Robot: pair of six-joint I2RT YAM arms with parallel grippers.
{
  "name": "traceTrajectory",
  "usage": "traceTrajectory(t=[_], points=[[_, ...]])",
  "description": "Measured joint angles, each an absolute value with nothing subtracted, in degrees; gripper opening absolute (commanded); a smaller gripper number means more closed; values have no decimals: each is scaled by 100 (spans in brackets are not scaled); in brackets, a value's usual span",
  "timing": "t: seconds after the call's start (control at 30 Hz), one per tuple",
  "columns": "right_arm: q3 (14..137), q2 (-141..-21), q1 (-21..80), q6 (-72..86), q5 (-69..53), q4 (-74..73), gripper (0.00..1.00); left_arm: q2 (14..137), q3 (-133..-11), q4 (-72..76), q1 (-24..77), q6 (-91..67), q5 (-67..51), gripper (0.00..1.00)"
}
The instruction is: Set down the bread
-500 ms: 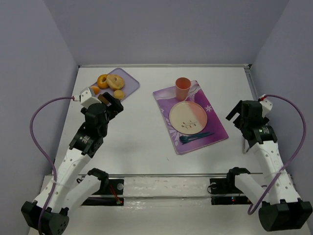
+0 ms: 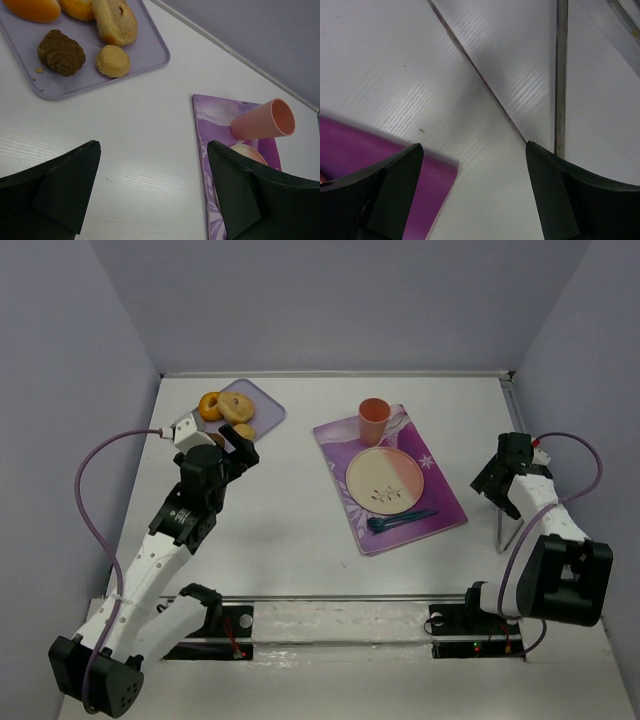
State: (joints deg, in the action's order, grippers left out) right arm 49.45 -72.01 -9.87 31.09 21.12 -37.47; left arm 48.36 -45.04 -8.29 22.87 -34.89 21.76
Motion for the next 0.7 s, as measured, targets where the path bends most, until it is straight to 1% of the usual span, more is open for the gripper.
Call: traceTrajectory(t=[0.07,0.1,0.2,0.33,0.4,0.53,0.67,0.7], points=[[4993,-7653,-1076,3044,2110,-3638,77,4888,-4504,-794,2274,-3479,2121,99],[5063,-7920,-1155,2989,2106,-3583,71,4910,-4504,-777,2274,-3476,2106,99],[5398,-8648,-1284,2842,2073,-3426,66,5013,-4504,-740,2274,-3479,2021,99],[5839,-9395,-1389,2672,1986,-3179,66,5118,-4504,-692,2255,-3479,1949,99],[5937,-9673,-1422,2628,1918,-2987,63,5157,-4504,-655,2237,-3479,1942,99],[6034,-9979,-1505,2532,1745,-2685,61,5192,-4504,-563,2202,-3468,1863,99],[6233,-10193,-1540,2475,1645,-2456,51,5196,-4504,-526,2198,-3437,1841,99],[6292,-10252,-1540,2458,1636,-2388,45,5196,-4504,-526,2185,-3433,1839,99]])
